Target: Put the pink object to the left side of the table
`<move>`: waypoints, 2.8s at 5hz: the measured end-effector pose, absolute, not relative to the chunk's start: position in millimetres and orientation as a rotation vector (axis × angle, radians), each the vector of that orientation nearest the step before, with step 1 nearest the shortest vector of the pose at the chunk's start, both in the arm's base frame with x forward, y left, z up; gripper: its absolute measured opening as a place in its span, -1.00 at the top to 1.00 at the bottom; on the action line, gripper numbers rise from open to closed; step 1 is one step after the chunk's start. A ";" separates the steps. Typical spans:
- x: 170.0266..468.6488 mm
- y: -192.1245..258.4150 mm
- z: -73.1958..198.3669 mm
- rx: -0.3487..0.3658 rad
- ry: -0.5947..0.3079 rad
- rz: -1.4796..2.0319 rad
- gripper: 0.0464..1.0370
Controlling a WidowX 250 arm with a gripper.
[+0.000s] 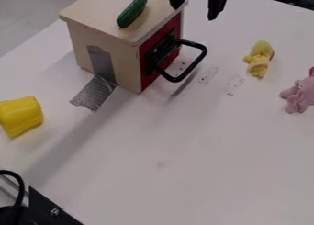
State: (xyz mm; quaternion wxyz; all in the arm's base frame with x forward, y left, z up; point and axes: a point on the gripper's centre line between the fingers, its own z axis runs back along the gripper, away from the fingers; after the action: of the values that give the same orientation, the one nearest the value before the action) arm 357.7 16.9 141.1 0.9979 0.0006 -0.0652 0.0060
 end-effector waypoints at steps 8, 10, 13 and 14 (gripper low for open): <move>401.0 -152.9 8.6 0.000 0.152 -0.172 -0.85; 403.9 -151.1 0.4 0.041 0.155 -0.182 0.31; 359.6 -114.3 78.7 0.063 0.053 -0.195 0.94; 315.3 -68.3 85.3 0.081 0.068 -0.156 0.94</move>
State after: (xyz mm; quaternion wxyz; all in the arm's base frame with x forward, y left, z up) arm 315.3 -68.3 85.3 0.9956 0.0404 0.0339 -0.0780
